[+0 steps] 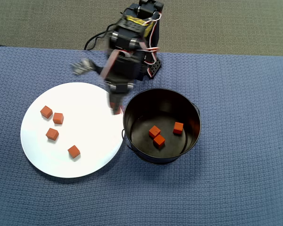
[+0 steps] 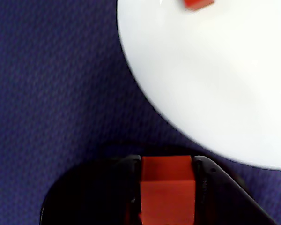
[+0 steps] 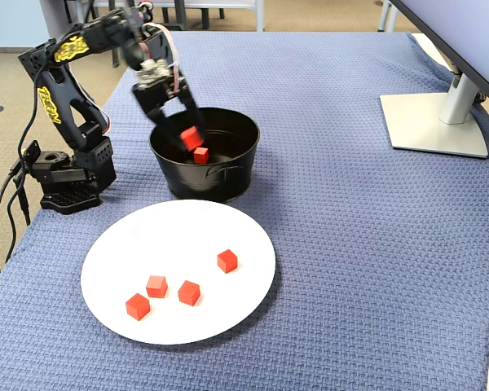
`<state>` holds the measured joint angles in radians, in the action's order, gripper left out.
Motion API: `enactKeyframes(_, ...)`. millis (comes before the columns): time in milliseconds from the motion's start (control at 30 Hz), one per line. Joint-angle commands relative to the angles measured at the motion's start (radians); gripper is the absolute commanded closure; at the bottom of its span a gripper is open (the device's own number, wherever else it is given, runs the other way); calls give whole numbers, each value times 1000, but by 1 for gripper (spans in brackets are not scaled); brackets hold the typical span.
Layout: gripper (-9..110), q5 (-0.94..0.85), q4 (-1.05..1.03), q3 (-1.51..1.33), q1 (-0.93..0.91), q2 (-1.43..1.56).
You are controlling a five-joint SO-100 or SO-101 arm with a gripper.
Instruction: Pick up the red cubes from the white plate and place them in the black recipient
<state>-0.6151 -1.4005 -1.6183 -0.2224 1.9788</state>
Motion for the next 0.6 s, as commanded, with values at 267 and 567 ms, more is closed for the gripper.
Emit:
enactKeyframes(267,52,66,9,-23,196,-31)
enactKeyframes(567,60,-500,144,-17,-385,-179)
